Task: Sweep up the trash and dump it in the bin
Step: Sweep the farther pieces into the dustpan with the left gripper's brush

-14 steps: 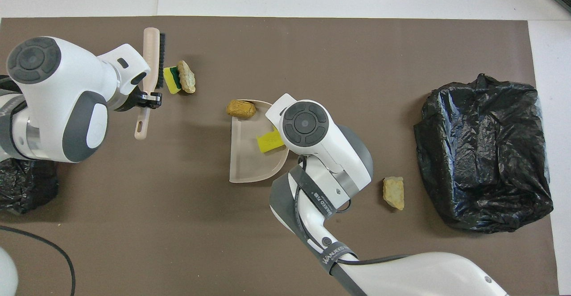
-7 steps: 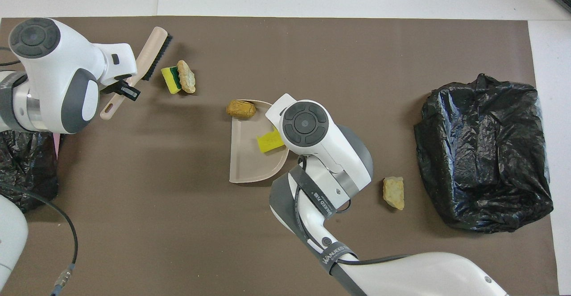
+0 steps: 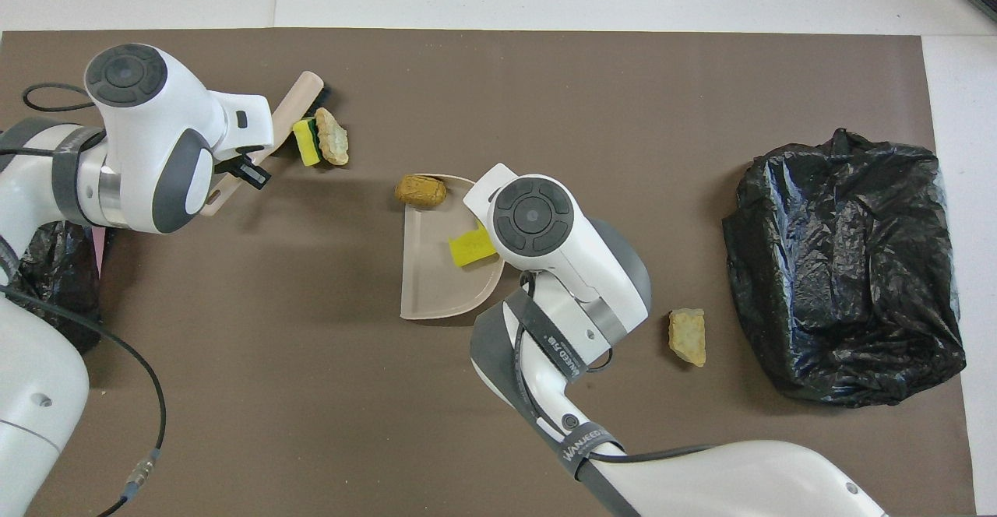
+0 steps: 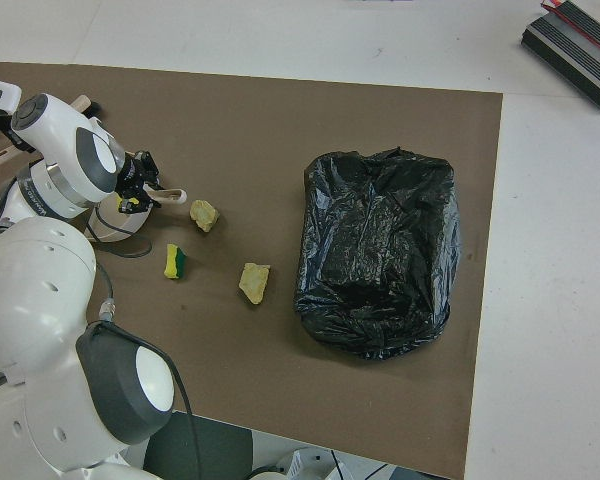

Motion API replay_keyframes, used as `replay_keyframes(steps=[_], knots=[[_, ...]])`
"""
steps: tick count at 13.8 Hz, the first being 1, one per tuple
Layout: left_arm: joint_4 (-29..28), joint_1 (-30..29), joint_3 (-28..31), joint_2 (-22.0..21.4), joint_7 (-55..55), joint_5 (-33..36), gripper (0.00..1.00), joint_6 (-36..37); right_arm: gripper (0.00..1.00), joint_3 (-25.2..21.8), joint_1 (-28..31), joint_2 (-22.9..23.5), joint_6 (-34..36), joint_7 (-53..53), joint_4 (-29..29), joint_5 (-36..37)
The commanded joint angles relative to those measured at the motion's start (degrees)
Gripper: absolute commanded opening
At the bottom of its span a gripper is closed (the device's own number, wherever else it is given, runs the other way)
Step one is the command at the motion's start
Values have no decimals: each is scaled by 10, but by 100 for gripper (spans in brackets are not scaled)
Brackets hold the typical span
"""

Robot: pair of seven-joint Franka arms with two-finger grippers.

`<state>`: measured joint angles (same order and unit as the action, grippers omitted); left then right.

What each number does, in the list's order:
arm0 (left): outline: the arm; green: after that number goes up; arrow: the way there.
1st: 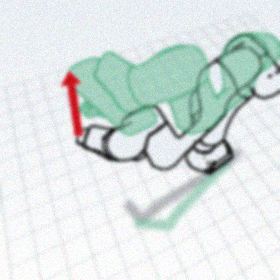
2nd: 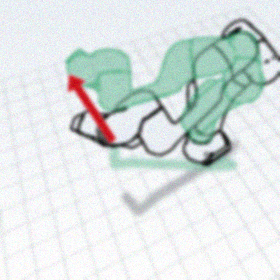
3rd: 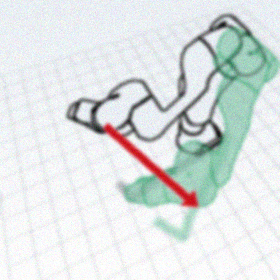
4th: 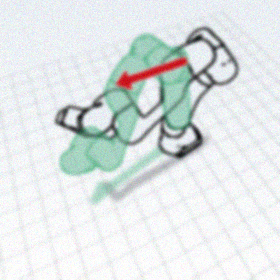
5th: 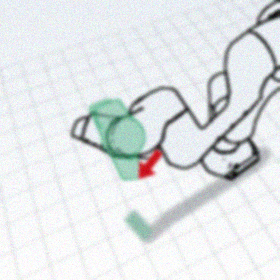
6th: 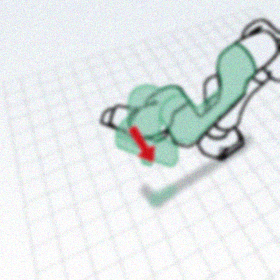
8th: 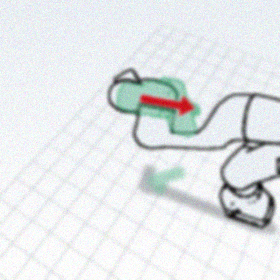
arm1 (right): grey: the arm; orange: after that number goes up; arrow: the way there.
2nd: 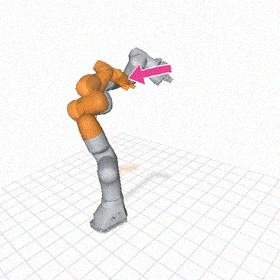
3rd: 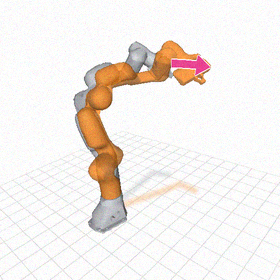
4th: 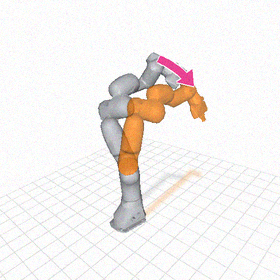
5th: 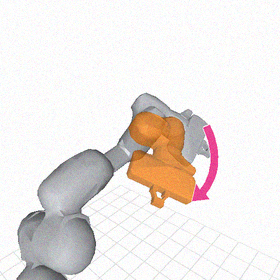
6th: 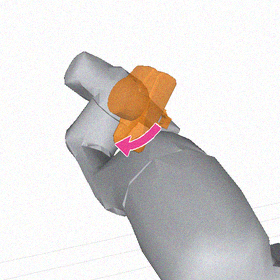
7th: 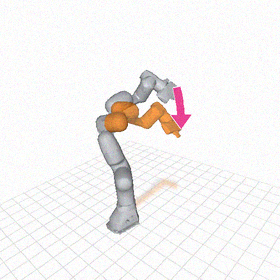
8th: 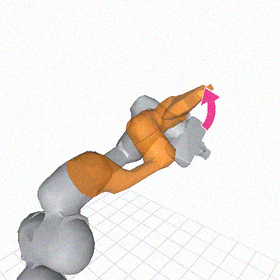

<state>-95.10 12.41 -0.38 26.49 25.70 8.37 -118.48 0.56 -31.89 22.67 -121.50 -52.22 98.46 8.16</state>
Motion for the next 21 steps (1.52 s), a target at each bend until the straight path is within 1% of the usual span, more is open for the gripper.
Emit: replay_keyframes(steps=[1,2,5,7,9,11,13,15,16,18,20,21], knots=[[-83,19,1,-59,4,-8,0,11,0,3,2,-7,2,8,10,9],[-111,25,0,-84,4,-32,0,23,0,4,2,-8,0,8,14,9],[-178,63,1,-139,-6,-98,0,48,0,3,2,-9,-1,8,16,9],[-218,94,1,-164,-35,-133,0,50,0,4,2,-9,-1,8,16,9],[-236,128,1,-177,-82,-147,0,50,0,4,2,-10,-2,8,17,9],[-238,153,1,-181,-149,-156,0,50,0,4,1,-10,-2,10,17,9],[-238,161,3,-181,-226,-155,0,45,0,4,2,-10,-2,12,19,9],[-229,153,6,-177,-283,-156,0,42,0,4,2,-10,-5,12,19,9],[-226,144,9,-179,-322,-155,0,42,0,3,2,-10,-7,12,19,9],[-216,119,10,-181,-361,-153,0,50,0,3,2,-9,-10,11,18,10],[-220,99,9,-183,-431,-153,0,54,0,3,2,-9,-10,11,18,10],[-221,98,9,-186,-441,-153,0,62,0,3,2,-9,-10,11,18,10]])
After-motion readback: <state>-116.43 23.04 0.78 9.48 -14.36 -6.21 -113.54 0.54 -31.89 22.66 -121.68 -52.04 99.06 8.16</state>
